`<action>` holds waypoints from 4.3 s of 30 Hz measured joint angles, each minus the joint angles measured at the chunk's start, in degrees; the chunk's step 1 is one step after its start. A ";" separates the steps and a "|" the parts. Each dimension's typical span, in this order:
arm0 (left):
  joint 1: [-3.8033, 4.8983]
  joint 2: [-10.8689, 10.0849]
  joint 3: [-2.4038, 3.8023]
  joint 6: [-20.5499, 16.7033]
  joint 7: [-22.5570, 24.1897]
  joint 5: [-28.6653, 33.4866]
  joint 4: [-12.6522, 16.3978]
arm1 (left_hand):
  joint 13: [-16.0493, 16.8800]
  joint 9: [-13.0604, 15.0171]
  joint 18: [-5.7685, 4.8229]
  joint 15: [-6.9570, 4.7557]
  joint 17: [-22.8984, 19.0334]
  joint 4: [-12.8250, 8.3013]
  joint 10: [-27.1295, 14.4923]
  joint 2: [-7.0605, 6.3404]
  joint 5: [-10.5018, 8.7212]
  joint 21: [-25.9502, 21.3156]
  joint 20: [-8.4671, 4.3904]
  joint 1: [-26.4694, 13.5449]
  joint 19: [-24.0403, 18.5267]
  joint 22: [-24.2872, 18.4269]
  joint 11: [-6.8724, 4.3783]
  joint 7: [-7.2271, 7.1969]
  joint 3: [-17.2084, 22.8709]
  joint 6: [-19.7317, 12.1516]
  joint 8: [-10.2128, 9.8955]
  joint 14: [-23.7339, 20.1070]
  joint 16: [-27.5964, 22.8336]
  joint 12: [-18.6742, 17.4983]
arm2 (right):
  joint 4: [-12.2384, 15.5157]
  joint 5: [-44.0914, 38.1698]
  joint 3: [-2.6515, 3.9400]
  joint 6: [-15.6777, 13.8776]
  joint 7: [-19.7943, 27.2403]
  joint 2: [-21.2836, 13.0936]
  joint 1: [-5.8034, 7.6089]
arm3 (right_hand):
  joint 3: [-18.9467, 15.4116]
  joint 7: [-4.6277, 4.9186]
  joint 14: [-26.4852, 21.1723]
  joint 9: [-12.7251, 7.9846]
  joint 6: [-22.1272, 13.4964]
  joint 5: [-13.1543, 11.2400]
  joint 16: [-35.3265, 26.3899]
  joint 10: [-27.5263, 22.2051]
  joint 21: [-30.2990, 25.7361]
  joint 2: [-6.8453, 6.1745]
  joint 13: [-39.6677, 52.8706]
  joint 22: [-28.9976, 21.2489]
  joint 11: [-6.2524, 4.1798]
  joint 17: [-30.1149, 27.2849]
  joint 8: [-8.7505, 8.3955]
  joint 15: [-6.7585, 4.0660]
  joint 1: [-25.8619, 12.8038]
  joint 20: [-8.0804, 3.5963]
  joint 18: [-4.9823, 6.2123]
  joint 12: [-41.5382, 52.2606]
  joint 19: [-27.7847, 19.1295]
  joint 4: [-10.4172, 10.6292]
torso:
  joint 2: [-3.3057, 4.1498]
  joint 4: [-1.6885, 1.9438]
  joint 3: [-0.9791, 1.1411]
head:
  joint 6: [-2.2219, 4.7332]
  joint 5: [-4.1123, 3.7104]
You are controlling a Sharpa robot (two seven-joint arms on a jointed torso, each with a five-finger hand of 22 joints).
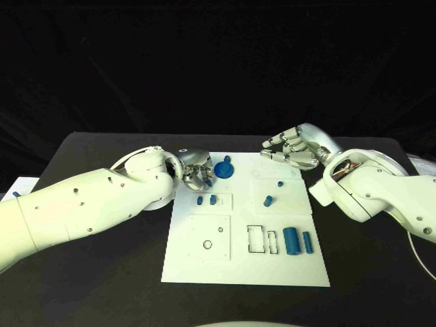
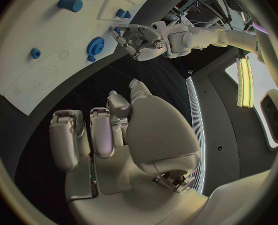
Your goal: Assemble the parts on the task board
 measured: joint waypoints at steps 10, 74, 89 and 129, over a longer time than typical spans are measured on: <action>-0.05 0.15 -0.12 0.72 -0.24 -0.33 0.04 | 0.10 -0.01 0.00 0.00 -0.07 0.01 0.33 0.16 0.00 0.00 0.00 -0.28 0.00 0.00 -0.33 -0.21 -0.01 0.21 0.00 0.00 0.00 0.00 | 0.02 -0.04 0.00 0.00 0.00 0.00 0.00 | 0.00 0.00 0.00 0.00 0.00 0.00 0.00 0.00 0.00 0.00 0.00 -0.01 0.00 -0.01 0.00 0.00 0.00 0.00 0.00 0.00 0.00 0.00 | -0.02 0.02 -0.01 | -0.11 -0.01; 0.05 -0.15 -0.30 1.20 -1.50 -0.31 -0.19 | -0.88 -3.59 0.00 1.51 -2.43 0.07 -8.97 -0.97 0.00 -3.89 1.13 -3.07 -1.13 -1.04 2.32 1.93 -2.63 -8.53 -2.26 0.14 -0.40 -2.69 | -0.79 -0.09 0.00 0.20 -0.15 0.02 -0.04 | -0.25 0.00 0.00 0.00 0.00 0.00 -0.32 -0.21 -0.27 0.00 -0.31 -0.04 -0.21 -0.01 0.00 0.00 0.00 0.00 0.00 -0.30 0.00 -0.25 | -0.08 0.04 -0.07 | -0.54 -0.08; -0.13 -3.92 -0.46 -4.20 -0.76 3.70 0.82 | -0.19 -3.71 0.00 1.66 -1.84 -0.76 -5.83 0.92 0.00 -4.05 1.75 -1.15 -0.92 -1.00 1.90 1.99 -0.79 -5.29 -0.36 0.00 -0.01 -0.45 | -2.15 -5.01 -0.01 2.80 -1.75 -0.28 -0.70 | 3.41 -0.25 0.02 0.17 1.57 -0.60 -7.65 -17.01 -2.49 1.00 -28.31 0.00 0.81 -6.86 0.00 0.04 9.45 -0.21 0.92 -37.14 -2.07 -2.74 | -0.16 0.02 -0.11 | -0.08 -0.11; -1.79 -15.54 -2.14 -12.17 35.11 94.02 12.61 | -0.24 -4.13 3.53 1.34 -28.54 0.31 -4.33 3.04 0.00 -34.40 1.13 -5.39 -12.80 -19.76 1.44 1.68 -4.92 -4.76 1.36 -9.73 -15.18 1.33 | -5.48 -48.08 -0.57 20.12 -10.36 2.30 -3.35 | 19.78 -1.25 0.10 -0.41 5.13 -10.67 -9.42 -14.98 -4.45 -4.67 -60.98 -0.03 0.96 -9.47 -0.51 0.48 11.60 -0.21 1.81 -50.00 -3.29 -4.12 | 0.04 0.05 -0.08 | 0.98 -1.94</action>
